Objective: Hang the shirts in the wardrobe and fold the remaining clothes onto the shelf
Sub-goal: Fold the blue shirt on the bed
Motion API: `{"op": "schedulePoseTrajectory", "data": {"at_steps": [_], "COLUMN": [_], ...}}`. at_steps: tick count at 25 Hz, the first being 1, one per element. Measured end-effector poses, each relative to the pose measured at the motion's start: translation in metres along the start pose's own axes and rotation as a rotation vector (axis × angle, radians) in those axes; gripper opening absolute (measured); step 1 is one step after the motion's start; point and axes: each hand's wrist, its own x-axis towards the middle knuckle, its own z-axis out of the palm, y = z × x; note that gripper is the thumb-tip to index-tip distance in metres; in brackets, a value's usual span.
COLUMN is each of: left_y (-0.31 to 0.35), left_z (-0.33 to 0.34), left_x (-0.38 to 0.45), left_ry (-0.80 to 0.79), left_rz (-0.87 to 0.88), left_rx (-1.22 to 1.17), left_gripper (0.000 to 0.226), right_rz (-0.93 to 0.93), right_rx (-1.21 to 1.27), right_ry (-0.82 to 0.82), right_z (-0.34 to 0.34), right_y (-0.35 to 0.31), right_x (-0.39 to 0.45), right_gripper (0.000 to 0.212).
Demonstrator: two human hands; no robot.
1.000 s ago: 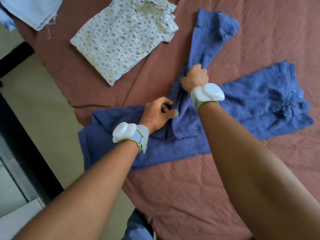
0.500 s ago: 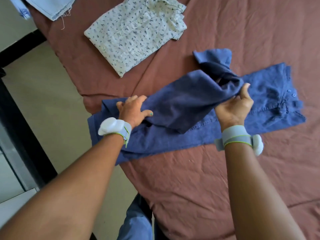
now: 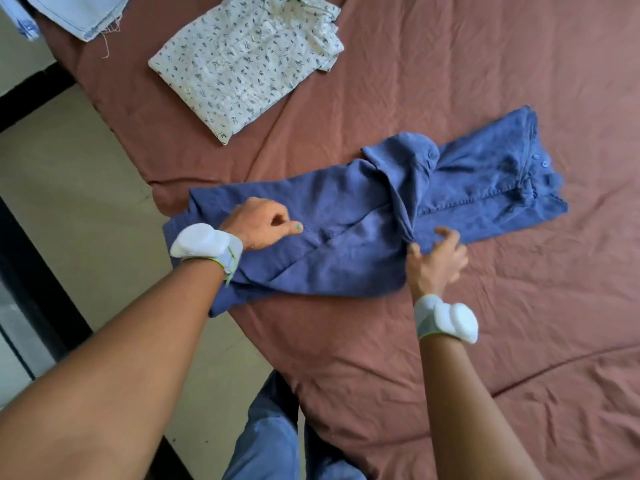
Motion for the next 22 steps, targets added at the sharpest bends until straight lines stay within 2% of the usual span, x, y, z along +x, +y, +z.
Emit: {"op": "schedulePoseTrajectory", "data": {"at_steps": [2, 4, 6, 8, 9, 11, 14, 16, 18, 19, 21, 22], "left_y": [0.027, 0.054, 0.073, 0.077, 0.076, 0.075, 0.070, 0.071, 0.080, 0.085, 0.088, 0.085], "left_z": [0.020, 0.042, 0.064, 0.081, 0.084, 0.081, 0.059, 0.035, 0.014, 0.004, -0.008, -0.009], "left_x": [0.003, 0.007, 0.011, 0.015, 0.016, 0.021, 0.030, 0.036, 0.050, 0.057, 0.075, 0.083], "left_ry": [0.049, -0.012, -0.058, -0.011, 0.038, 0.071, -0.066, -0.127, -0.145, -0.136, -0.079, -0.038], "left_rz": [0.157, 0.161, 0.070, -0.029, -0.054, -0.078, -0.066, -0.049, -0.037, -0.040, -0.046, -0.047], "left_rx": [-0.151, -0.174, -0.031, 0.096, 0.068, -0.171, -0.439, -0.594, -0.747, -0.746, -0.519, -0.340], "left_gripper": [0.031, 0.033, 0.050, 0.048, 0.038, 0.021, 0.018, 0.016, 0.012, 0.012, 0.005, 0.007], "right_rz": [-0.226, -0.395, -0.414, -0.354, -0.321, -0.284, -0.093, 0.062, 0.159, 0.210, 0.344, 0.405], "right_rx": [0.006, -0.020, -0.264, -0.417, -0.329, 0.073, 0.924, 1.250, 1.438, 1.488, 1.365, 1.164], "right_ry": [0.048, -0.030, -0.146, -0.220, -0.219, -0.187, -0.160, -0.118, -0.118, -0.136, -0.167, -0.201], "right_z": [0.003, 0.017, 0.030, 0.033, 0.030, 0.020, -0.013, -0.033, -0.046, -0.045, -0.041, -0.037], "right_y": [-0.033, -0.059, -0.076, -0.086, -0.090, -0.094, -0.099, -0.085, -0.061, -0.047, -0.025, -0.017], "right_x": [0.010, 0.025, 0.042, 0.058, 0.064, 0.077, 0.104, 0.134, 0.170, 0.185, 0.199, 0.197], "right_gripper": [0.046, 0.044, 0.050, 0.041, 0.035, 0.032, 0.021, 0.015, 0.006, 0.012, 0.017, 0.010]}}
